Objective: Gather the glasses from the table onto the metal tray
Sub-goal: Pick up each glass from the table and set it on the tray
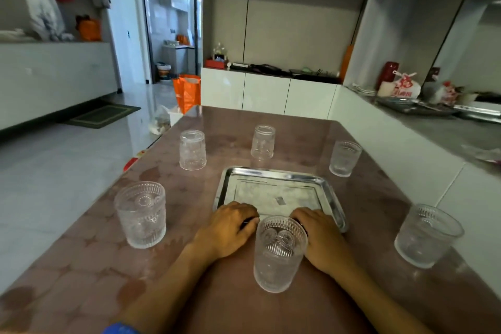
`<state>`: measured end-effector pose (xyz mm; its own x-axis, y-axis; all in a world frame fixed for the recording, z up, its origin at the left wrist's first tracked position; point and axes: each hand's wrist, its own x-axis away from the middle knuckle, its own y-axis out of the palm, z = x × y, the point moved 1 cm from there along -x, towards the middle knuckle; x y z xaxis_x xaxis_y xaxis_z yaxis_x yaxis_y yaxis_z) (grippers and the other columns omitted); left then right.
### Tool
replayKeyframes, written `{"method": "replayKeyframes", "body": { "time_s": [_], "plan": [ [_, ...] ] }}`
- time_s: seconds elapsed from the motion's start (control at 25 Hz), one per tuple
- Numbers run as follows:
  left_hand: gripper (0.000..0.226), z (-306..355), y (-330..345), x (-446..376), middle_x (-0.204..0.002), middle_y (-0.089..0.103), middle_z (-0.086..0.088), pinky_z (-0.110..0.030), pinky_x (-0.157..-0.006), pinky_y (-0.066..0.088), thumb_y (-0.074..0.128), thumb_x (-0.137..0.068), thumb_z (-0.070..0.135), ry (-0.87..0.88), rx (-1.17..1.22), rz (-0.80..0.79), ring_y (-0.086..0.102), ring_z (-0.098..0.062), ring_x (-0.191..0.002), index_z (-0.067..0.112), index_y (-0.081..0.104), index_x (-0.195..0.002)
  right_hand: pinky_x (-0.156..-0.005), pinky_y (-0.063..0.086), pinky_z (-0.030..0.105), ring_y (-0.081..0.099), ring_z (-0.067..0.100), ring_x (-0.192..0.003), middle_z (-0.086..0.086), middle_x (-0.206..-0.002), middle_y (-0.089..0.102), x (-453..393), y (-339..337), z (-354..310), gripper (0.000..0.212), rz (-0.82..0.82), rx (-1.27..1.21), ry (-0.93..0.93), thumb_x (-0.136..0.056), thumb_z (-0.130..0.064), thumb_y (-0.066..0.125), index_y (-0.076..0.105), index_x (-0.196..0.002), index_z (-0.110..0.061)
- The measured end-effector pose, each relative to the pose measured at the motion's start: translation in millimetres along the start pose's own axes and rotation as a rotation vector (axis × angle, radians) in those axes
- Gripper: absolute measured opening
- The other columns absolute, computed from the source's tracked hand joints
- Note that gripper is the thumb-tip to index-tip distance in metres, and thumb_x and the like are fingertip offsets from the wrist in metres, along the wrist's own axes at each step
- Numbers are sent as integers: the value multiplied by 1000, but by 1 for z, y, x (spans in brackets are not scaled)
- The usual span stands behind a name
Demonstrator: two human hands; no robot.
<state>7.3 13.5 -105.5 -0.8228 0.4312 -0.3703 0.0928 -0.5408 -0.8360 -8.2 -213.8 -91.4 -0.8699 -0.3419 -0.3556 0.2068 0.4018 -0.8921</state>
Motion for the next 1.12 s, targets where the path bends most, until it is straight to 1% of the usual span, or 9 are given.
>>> {"method": "replayKeyframes", "body": {
  "time_s": [0.2,0.32,0.36,0.44,0.52,0.64,0.84,1.0,1.12],
  "plan": [
    [25,-1,-1,-4,-112,73,-1,-39,-91,50,54,-98,28,10,12,13,65,-19,-102,15,71,-111,-91,47,42,55,27,-111,4,-109,69,0,2,-1,14,108,89,-4,-88,-14,66,69,-101,-10],
    [20,-3,0,-8,-101,74,-1,-39,-83,52,55,-97,22,10,20,59,66,-20,-91,13,73,-100,-96,47,34,59,22,-112,3,-112,69,21,-6,0,47,255,-240,15,-66,13,63,70,-104,-14],
    [20,-3,2,-9,-98,74,-1,-39,-81,52,55,-97,21,19,10,67,65,-19,-88,13,73,-97,-95,47,28,59,14,-114,-4,-117,68,27,-11,-3,58,184,-419,33,-62,9,60,67,-110,-23],
    [21,-2,5,-10,-95,73,1,-37,-79,52,53,-96,23,43,-1,79,65,-17,-84,15,73,-94,-93,44,17,53,8,-123,-14,-137,57,37,-19,-16,75,-242,-754,90,-69,-3,61,50,-135,-38],
    [26,-5,5,-13,-93,73,2,-37,-80,51,50,-95,27,41,-4,85,65,-16,-82,16,73,-92,-96,39,10,43,7,-134,-16,-150,44,38,-12,-30,80,-521,-869,179,-82,-12,70,33,-147,-41],
    [24,-8,5,-14,-91,74,1,-38,-81,51,52,-94,27,47,-8,77,66,-16,-81,15,73,-91,-91,43,7,49,-7,-124,-31,-134,55,42,-3,-42,93,-360,-917,148,-62,-13,88,46,-132,-58],
    [13,-8,5,-13,-90,73,0,-33,-80,52,59,-91,24,83,13,80,65,-17,-81,16,69,-89,-80,57,29,68,9,-103,-15,-113,73,1,-40,-42,80,-213,-977,204,-47,-22,91,62,-116,-49],
    [24,-9,10,-12,-86,68,1,-24,-75,41,47,-95,28,70,-52,103,57,-15,-75,16,66,-86,-58,55,16,64,5,-89,-24,-109,60,-81,-101,-41,86,-29,-521,119,-41,-58,83,43,-116,-66],
    [24,-6,9,-12,-84,67,-1,-24,-73,38,46,-95,26,107,-113,102,54,-15,-74,15,64,-85,-57,59,21,63,12,-92,-12,-113,58,-140,-107,-43,80,42,-564,90,-48,-50,88,46,-116,-52]
  ]
}}
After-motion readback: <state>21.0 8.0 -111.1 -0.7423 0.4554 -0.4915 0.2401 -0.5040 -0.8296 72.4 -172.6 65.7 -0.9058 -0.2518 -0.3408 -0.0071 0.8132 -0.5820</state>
